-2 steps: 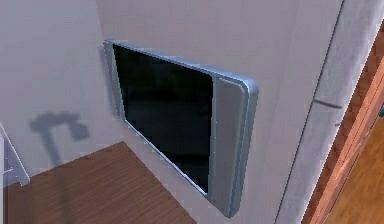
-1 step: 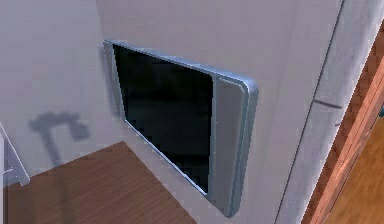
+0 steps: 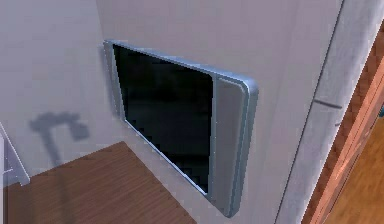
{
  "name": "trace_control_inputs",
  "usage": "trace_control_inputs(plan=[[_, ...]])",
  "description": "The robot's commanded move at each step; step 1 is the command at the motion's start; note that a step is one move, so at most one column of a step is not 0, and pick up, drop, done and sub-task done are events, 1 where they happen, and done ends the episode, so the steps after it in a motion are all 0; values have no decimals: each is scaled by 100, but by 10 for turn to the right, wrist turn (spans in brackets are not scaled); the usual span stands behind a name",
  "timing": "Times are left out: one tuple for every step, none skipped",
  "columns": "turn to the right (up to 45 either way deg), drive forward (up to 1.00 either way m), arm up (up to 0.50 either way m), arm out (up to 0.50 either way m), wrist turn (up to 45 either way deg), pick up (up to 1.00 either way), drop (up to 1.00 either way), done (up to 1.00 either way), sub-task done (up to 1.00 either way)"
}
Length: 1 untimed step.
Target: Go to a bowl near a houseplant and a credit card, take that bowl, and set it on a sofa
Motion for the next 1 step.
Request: trace_control_inputs(plan=[[-450, 0, 0, 0, 0, 0, 0, 0, 0]])
